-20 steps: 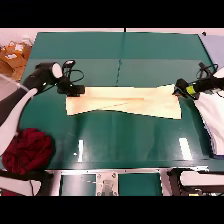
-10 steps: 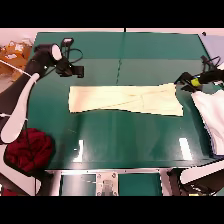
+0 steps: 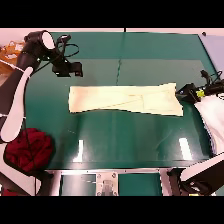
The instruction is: Fold the shirts.
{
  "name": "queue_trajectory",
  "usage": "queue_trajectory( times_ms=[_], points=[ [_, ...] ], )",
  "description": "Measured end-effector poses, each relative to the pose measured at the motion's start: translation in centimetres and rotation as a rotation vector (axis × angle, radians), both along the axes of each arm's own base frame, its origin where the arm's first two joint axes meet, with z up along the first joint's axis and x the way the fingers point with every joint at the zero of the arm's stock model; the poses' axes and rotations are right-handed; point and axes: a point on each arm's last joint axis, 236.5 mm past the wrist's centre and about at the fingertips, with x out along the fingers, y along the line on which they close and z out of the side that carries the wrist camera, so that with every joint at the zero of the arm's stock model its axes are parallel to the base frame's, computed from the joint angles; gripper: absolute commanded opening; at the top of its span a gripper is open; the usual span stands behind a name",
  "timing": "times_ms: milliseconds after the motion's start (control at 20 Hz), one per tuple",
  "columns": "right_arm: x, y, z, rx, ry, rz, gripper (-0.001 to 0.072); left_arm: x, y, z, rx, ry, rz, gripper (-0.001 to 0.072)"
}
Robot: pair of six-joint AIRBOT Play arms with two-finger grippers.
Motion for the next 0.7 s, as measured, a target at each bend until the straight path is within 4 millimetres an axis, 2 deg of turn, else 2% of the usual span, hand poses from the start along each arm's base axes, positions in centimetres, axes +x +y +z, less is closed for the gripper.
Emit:
queue_trajectory(
  times_ms=[50,100,150,200,250,300,400,500,600,700],
  points=[
    [0.0,1.0,-0.4,0.037,0.01,0.017,0.0693,-0.2,-0.5,0.2,-0.023,0.007,-0.003,0.0714],
    [0.1,1.7,-0.9,0.052,0.015,0.031,0.0636,-0.4,-1.0,0.3,-0.048,0.017,-0.008,0.0713],
    [0.1,2.3,-1.3,0.057,0.018,0.047,0.0394,-0.6,-1.6,0.5,-0.073,0.022,-0.013,0.0687],
    [0.4,2.8,-1.8,0.055,0.02,0.057,0.0182,-0.8,-2.3,0.7,-0.098,0.029,-0.02,0.0402],
    [0.6,3.6,-2.0,0.068,0.021,0.067,0.0111,-1.0,-2.8,0.8,-0.116,0.032,-0.028,0.0107],
    [0.7,4.0,-2.1,0.058,0.02,0.088,0.002,-1.1,-3.5,1.0,-0.131,0.031,-0.047,0.0021],
    [1.3,4.5,-1.6,0.047,0.006,0.115,0.0018,-1.4,-5.0,1.2,-0.149,0.016,-0.091,0.002],
    [1.9,4.8,-0.4,0.03,-0.015,0.135,0.0017,-1.7,-7.4,1.2,-0.165,-0.002,-0.14,0.002],
    [2.4,5.0,2.9,0.029,-0.052,0.147,0.0017,-2.1,-10.8,0.2,-0.177,-0.015,-0.194,0.002],
    [2.7,5.4,6.7,0.011,-0.098,0.162,0.0018,-3.0,-15.6,-1.6,-0.205,-0.022,-0.255,0.002]
  ],
)
